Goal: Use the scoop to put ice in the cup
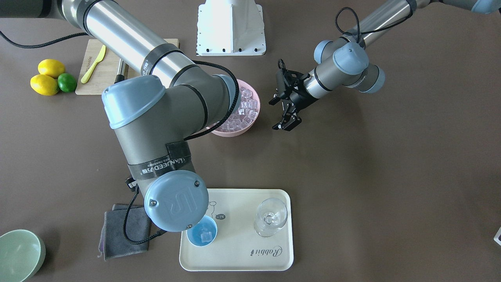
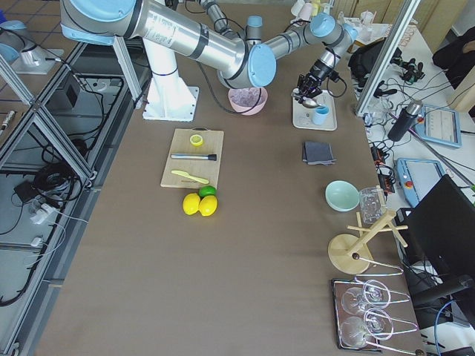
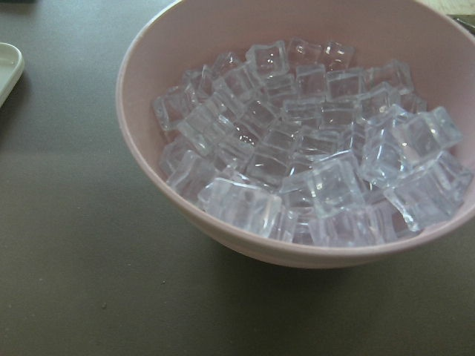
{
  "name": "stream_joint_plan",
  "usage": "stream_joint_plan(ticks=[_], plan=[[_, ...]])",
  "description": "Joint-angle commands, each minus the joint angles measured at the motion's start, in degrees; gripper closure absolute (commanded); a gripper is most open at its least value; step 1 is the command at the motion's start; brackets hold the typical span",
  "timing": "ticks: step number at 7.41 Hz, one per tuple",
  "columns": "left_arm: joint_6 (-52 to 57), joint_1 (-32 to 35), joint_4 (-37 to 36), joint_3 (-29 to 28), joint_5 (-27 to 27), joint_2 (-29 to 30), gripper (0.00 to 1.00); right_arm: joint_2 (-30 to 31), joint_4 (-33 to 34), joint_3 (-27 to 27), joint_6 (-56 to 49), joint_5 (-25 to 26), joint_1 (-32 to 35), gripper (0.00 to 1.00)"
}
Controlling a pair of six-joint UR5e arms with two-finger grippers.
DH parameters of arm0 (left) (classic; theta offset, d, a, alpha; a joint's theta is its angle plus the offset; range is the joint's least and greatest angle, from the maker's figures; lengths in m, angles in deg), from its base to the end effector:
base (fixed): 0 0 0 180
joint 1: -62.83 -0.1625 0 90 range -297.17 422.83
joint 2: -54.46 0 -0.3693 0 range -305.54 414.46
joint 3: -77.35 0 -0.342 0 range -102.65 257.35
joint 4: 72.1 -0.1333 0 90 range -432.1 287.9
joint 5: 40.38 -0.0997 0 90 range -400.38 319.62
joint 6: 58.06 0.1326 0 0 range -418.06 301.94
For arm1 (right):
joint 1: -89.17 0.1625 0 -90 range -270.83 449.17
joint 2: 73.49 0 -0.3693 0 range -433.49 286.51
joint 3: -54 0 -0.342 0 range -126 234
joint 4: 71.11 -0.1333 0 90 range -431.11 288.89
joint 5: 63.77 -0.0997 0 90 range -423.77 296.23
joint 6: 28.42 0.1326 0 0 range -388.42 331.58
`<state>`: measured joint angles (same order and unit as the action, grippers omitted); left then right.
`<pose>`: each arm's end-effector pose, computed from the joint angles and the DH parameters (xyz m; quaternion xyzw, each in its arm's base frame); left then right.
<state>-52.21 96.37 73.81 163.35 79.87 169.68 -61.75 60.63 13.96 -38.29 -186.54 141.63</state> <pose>0.4717 -0.3925 0.3011 0.4569 0.4417 0.5297 0.5618 -0.3983 -0.6193 0.2071 -0.1760 -0.2452 -0.3528 0.8857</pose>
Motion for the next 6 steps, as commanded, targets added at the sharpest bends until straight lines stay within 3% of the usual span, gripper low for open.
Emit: stream_joint_plan(ticks=[1, 4, 5, 6], plan=[[0.0, -0.1, 0.0, 0.0, -0.1, 0.0, 0.03, -2.6, 0.2, 5.1, -0.9, 0.4, 0.3, 1.00], [0.0, -0.1, 0.0, 0.0, -0.1, 0.0, 0.03, -2.5, 0.2, 4.4, -1.8, 0.4, 0.6, 1.00], [0.0, -0.1, 0.0, 0.0, -0.1, 0.0, 0.03, -1.5, 0.2, 1.8, -2.1, 0.3, 2.5, 1.00], [0.0, -0.1, 0.0, 0.0, -0.1, 0.0, 0.03, 2.2, 1.2, -5.6, -2.0, -0.4, 4.5, 1.00]])
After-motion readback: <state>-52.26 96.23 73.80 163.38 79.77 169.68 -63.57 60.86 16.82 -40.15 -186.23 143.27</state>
